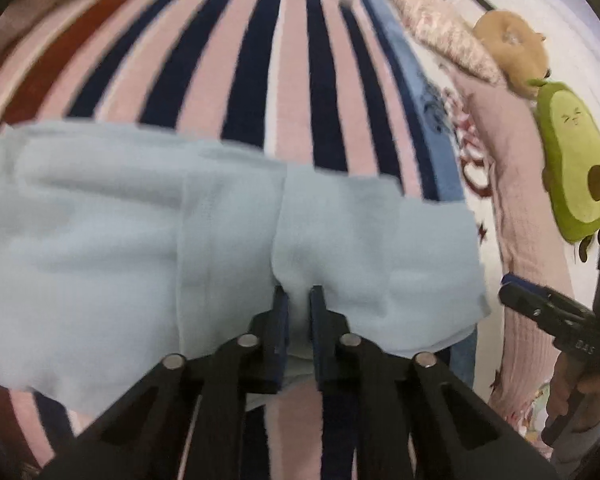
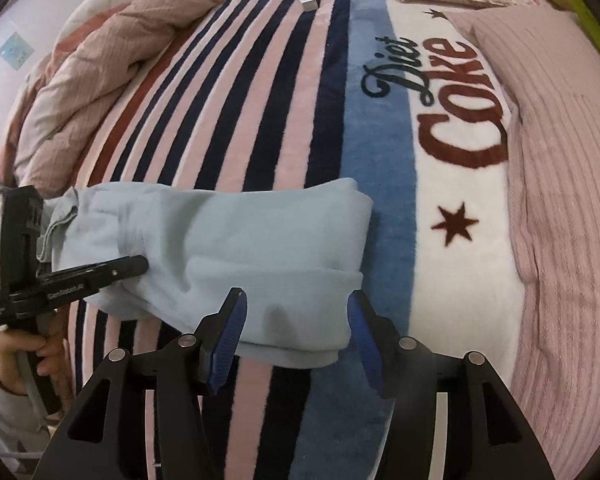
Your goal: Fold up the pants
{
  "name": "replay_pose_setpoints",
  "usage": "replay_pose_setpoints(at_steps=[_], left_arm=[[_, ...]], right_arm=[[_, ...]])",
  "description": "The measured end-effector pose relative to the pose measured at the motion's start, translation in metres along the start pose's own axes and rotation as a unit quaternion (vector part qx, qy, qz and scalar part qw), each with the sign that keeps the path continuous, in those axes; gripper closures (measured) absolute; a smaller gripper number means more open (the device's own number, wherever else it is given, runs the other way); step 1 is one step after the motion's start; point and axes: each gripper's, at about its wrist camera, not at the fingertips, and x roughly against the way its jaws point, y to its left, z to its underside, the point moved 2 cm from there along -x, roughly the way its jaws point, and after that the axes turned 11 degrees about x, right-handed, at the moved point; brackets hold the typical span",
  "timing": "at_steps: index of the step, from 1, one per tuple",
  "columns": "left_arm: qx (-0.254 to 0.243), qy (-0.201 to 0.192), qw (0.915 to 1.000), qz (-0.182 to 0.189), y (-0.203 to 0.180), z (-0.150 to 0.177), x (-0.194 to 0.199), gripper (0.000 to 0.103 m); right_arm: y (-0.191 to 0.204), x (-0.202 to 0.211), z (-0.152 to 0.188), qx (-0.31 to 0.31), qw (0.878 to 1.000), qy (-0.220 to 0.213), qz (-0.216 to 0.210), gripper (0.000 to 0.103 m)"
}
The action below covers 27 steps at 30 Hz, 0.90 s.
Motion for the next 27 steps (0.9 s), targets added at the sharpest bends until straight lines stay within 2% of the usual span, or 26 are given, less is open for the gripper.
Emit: replay_pose_setpoints(at_steps=[3, 5, 7, 10, 12, 13, 15, 18, 22, 23, 27], left_arm=[[0.016, -0.024, 0.9995, -0.014, 0.013, -0.004, 0.02, 0.099], [0.017, -0.039, 0.9979, -0.048, 0.025, -0.004, 0.03, 0.099], [0.017, -0.03, 0.9976, -0.059, 0.034, -0.001, 0.028, 0.099], [0.03, -0.005, 0.9982, -0.053, 0.046, 0.002, 0.02, 0.095], [0.027, -0.011, 0.9972, -0.07, 0.051, 0.003, 0.024, 0.068], [0.029, -0.028, 0.996, -0.08, 0.056, 0.0, 0.035, 0.054], [0.035, -0.049, 0.9941, -0.09, 0.069, -0.004, 0.053, 0.053], [0.048, -0.09, 0.9817, -0.161, 0.103, -0.016, 0.089, 0.053], [0.063, -0.142, 0.9517, -0.265, 0.156, -0.031, 0.13, 0.04], [0.066, -0.139, 0.9493, -0.274, 0.169, -0.033, 0.134, 0.041], [0.083, -0.116, 0.9534, -0.266, 0.205, -0.033, 0.134, 0.041]], right_arm=[[-0.001, 0.003, -0.001, -0.008, 1.0, -0.005, -0.001, 0.055], [0.001, 0.003, -0.004, -0.011, 1.0, -0.008, -0.001, 0.055], [0.003, 0.001, -0.006, -0.013, 1.0, -0.01, -0.005, 0.055], [0.007, -0.004, -0.009, -0.015, 1.0, -0.007, -0.01, 0.055], [0.012, -0.006, -0.011, -0.01, 1.0, -0.002, -0.008, 0.055], [0.014, -0.006, -0.012, -0.009, 1.0, -0.001, -0.007, 0.055], [0.019, -0.006, -0.014, -0.006, 1.0, 0.002, -0.008, 0.055], [0.028, -0.004, -0.019, -0.003, 1.0, 0.004, -0.009, 0.055], [0.045, -0.004, -0.028, 0.002, 1.0, 0.001, -0.009, 0.055], [0.05, -0.004, -0.029, 0.002, 1.0, 0.0, -0.011, 0.055], [0.069, -0.01, -0.036, 0.003, 1.0, -0.004, -0.016, 0.055]])
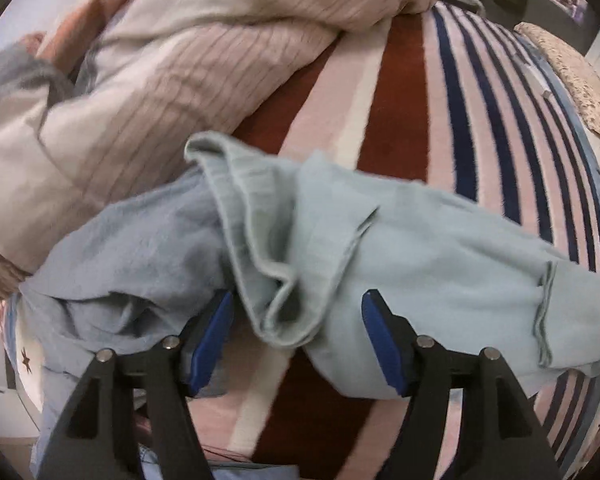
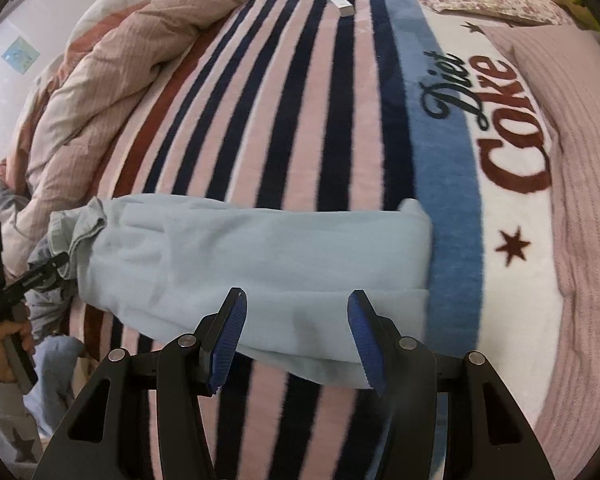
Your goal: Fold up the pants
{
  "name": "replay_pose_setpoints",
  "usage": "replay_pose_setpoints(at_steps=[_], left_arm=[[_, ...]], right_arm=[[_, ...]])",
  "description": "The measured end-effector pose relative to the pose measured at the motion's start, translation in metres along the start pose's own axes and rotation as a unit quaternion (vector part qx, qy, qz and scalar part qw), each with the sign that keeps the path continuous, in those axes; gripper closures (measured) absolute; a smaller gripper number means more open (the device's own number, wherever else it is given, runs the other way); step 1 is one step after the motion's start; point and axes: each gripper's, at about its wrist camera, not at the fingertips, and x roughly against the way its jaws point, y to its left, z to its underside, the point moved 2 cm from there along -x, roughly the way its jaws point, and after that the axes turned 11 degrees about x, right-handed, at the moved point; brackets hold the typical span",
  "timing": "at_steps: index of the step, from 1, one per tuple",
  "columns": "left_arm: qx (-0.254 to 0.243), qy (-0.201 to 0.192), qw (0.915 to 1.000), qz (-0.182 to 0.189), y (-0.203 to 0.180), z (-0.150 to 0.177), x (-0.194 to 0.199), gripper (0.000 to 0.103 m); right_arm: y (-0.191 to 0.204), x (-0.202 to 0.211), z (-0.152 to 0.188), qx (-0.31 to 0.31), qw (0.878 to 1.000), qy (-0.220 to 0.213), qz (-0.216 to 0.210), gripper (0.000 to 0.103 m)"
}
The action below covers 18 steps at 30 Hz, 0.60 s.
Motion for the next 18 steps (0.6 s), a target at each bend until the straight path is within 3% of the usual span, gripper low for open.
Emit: replay_pose_setpoints(at_steps=[4, 6, 13, 18], left_arm=[[0.001, 0.011, 0.9999, 0.01, 0.001, 0.003, -0.013, 0.041], [0.004, 0.009, 0.9999, 0.006, 0.001, 0.003, -0.018, 0.046], [-0.003, -0.008, 0.9998, -0.019, -0.007, -0.004, -0.041, 0.083], [0.001, -0.018, 0.9997, 0.017, -0.007, -0.007, -0.021, 0.089]], right_arm=[[0.012, -0.01, -0.003, -0.004, 1.0, 0.003, -0.002, 0.055], [0.016, -0.015, -0.004, -0.005, 1.0, 0.006, -0.004, 0.055], [0.021, -0.018, -0.006, -0.008, 1.0, 0.009, -0.001, 0.055], [0.02, -0.015, -0.004, -0.01, 1.0, 0.009, 0.0, 0.055]])
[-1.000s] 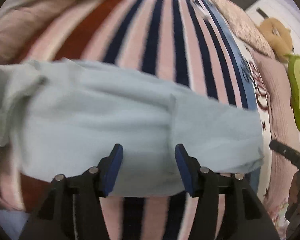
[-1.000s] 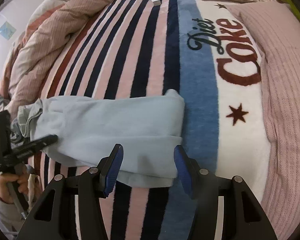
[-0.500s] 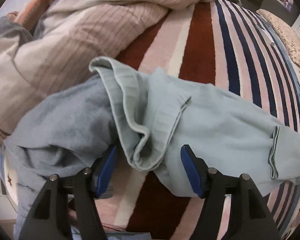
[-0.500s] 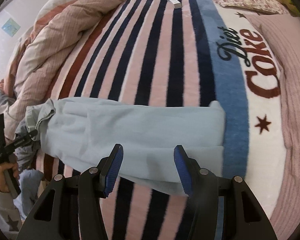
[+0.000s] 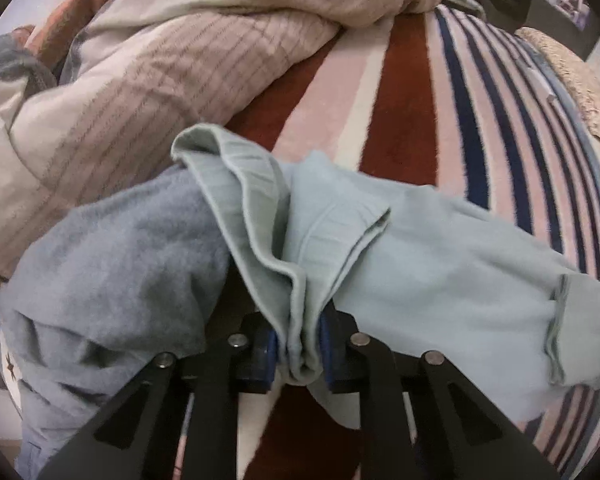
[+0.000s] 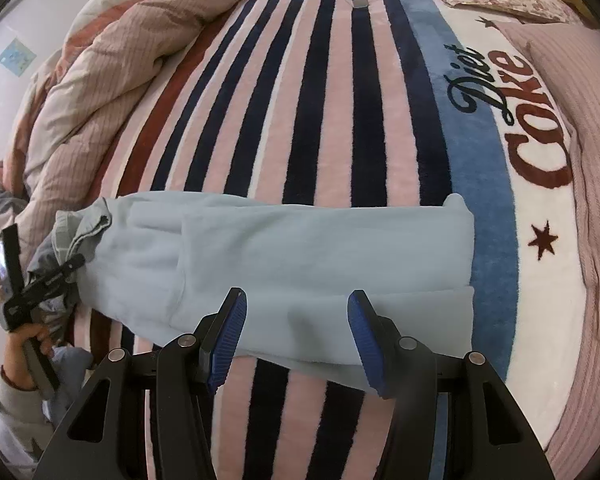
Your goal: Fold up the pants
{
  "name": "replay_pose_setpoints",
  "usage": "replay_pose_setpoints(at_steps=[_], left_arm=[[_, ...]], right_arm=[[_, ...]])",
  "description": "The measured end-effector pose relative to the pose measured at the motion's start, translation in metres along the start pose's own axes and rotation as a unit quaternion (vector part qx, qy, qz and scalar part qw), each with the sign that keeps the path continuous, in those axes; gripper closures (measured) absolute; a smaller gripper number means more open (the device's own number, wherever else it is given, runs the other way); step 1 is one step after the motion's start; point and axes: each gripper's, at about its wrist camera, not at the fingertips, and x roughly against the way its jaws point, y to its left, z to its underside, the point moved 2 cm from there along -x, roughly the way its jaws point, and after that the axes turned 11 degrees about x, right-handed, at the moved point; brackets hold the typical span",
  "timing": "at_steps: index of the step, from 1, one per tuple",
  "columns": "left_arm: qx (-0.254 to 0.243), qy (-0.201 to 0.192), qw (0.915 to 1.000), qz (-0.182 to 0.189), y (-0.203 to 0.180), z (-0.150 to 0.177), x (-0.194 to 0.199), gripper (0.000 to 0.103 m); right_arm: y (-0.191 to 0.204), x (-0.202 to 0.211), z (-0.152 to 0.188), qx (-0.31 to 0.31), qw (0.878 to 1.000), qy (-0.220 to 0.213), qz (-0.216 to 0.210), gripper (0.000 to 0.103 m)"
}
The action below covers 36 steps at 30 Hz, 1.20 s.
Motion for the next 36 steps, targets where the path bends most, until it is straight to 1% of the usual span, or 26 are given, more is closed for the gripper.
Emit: replay_pose_setpoints(at_steps=[3, 6, 9, 12, 17, 21, 25, 29, 33, 36], left_arm=[[-0.008, -0.003, 0.9998, 0.017, -0.004, -0.001, 0.015, 0.089], [-0.012, -0.003, 0.999, 0.044, -0.01, -0.002, 0.032, 0.089], [-0.02, -0.005, 0.9981, 0.059, -0.021, 0.001, 0.049, 0.089], [-0.021, 0.0, 0.9961, 0.086, -0.038, 0.0, 0.066, 0.089], [-0.033, -0.001, 0.9934, 0.11, -0.062, 0.01, 0.098, 0.09], [-0.044, 0.0, 0.9908, 0.128, -0.085, 0.012, 0.114, 0.09], [-0.06, -0.002, 0.9873, 0.147, -0.12, 0.019, 0.126, 0.09], [-0.076, 0.007, 0.9795, 0.186, -0.165, 0.028, 0.132, 0.09], [-0.098, 0.021, 0.9722, 0.212, -0.21, 0.042, 0.135, 0.091], [-0.115, 0.037, 0.9656, 0.23, -0.245, 0.06, 0.135, 0.091]], right_arm=[[-0.002, 0.003, 0.001, -0.003, 1.0, 0.0, -0.003, 0.055], [-0.005, 0.004, 0.003, -0.01, 1.0, 0.001, -0.01, 0.055], [-0.007, 0.008, 0.006, -0.012, 1.0, 0.002, -0.012, 0.055], [-0.009, 0.014, 0.008, -0.014, 1.0, 0.0, -0.013, 0.055], [-0.015, 0.029, 0.013, -0.021, 1.0, -0.008, -0.018, 0.055], [-0.024, 0.039, 0.02, -0.025, 0.999, -0.011, -0.022, 0.055], [-0.038, 0.047, 0.031, -0.032, 0.999, -0.011, -0.023, 0.055], [-0.056, 0.059, 0.043, -0.043, 0.999, -0.016, -0.022, 0.055], [-0.075, 0.067, 0.052, -0.06, 0.998, -0.021, -0.023, 0.055], [-0.088, 0.07, 0.058, -0.064, 0.997, -0.02, -0.022, 0.055]])
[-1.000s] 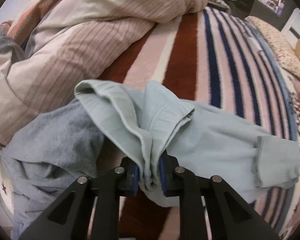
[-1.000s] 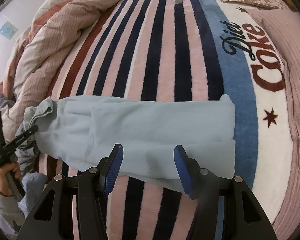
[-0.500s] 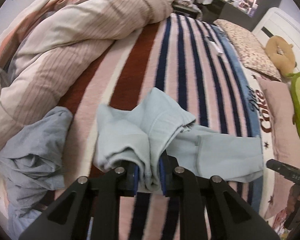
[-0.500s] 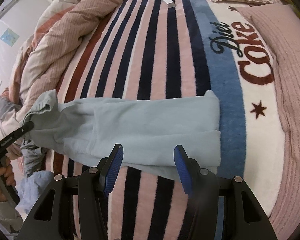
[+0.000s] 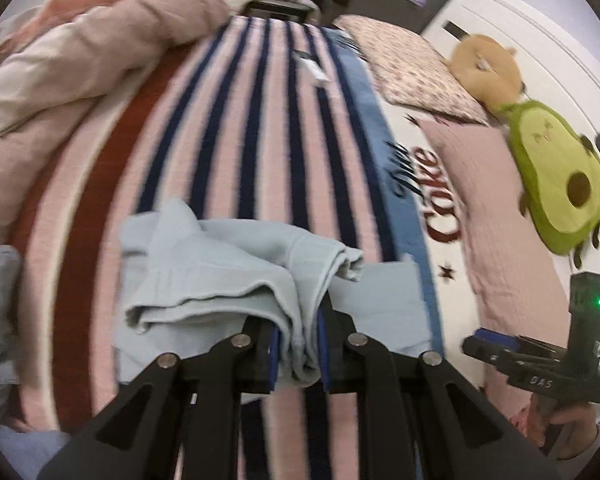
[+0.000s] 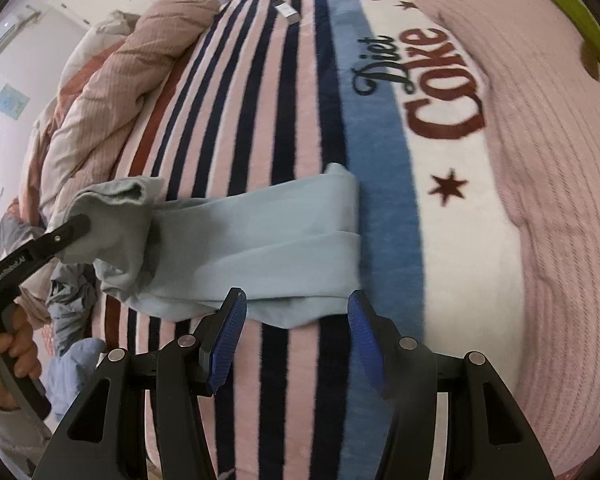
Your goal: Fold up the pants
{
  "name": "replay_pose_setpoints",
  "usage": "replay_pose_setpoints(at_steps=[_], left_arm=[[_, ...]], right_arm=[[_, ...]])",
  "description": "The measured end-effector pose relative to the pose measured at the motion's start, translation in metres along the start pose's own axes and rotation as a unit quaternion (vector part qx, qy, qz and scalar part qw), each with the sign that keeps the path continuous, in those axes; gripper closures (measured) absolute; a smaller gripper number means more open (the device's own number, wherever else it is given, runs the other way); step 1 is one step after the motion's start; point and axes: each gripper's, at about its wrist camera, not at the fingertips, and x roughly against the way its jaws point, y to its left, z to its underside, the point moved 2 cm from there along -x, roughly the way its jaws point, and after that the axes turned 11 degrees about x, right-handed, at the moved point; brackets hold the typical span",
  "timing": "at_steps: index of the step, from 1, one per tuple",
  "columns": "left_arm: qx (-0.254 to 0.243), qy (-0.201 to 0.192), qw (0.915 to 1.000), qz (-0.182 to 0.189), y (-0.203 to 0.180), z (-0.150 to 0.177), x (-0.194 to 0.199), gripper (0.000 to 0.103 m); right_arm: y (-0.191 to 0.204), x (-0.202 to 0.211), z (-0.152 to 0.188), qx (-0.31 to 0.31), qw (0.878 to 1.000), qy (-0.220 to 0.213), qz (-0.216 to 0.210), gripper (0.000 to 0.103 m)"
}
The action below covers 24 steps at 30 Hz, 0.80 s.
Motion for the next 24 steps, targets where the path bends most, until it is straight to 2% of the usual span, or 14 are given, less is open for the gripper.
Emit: replay_pose_setpoints(at_steps=[4, 7, 9, 10, 11, 13, 16, 21, 24], left_arm=[[-0.014, 0.019, 0.9995, 0.022, -0.035, 0.012, -0.023, 0.091], [-0.03, 0.05, 0.9979, 0.027, -0.052, 0.022, -0.05, 0.09], [-0.038, 0.067, 0.9966, 0.03, -0.056, 0.031, -0.065, 0.086], [-0.046, 0.079, 0.9953, 0.033, -0.058, 0.035, -0.069, 0.079], [-0.053, 0.089, 0.9938, 0.041, -0.058, 0.038, -0.07, 0.067], [-0.069, 0.094, 0.992, 0.05, -0.059, 0.046, -0.064, 0.058], [-0.068, 0.092, 0.9924, 0.045, -0.047, 0.048, -0.048, 0.058], [-0.03, 0.066, 0.9972, 0.016, 0.005, 0.038, -0.01, 0.056], [-0.023, 0.041, 0.9987, -0.018, 0.037, 0.031, 0.012, 0.053]], right_arm=[[-0.015, 0.002, 0.004, -0.005, 1.0, 0.001, -0.001, 0.055], [-0.025, 0.002, 0.006, -0.007, 1.0, 0.0, 0.002, 0.055], [-0.029, 0.0, 0.007, -0.01, 1.0, 0.001, 0.004, 0.055], [-0.031, -0.001, 0.007, -0.012, 1.0, 0.002, 0.004, 0.055], [-0.032, -0.002, 0.007, -0.016, 1.0, 0.002, 0.002, 0.055], [-0.031, -0.005, 0.007, -0.025, 1.0, 0.001, -0.006, 0.054], [-0.021, -0.01, 0.004, -0.027, 0.999, 0.001, -0.018, 0.054], [0.017, -0.023, -0.008, 0.005, 1.0, -0.003, -0.022, 0.053], [0.049, -0.036, -0.018, 0.049, 0.999, -0.005, -0.018, 0.043]])
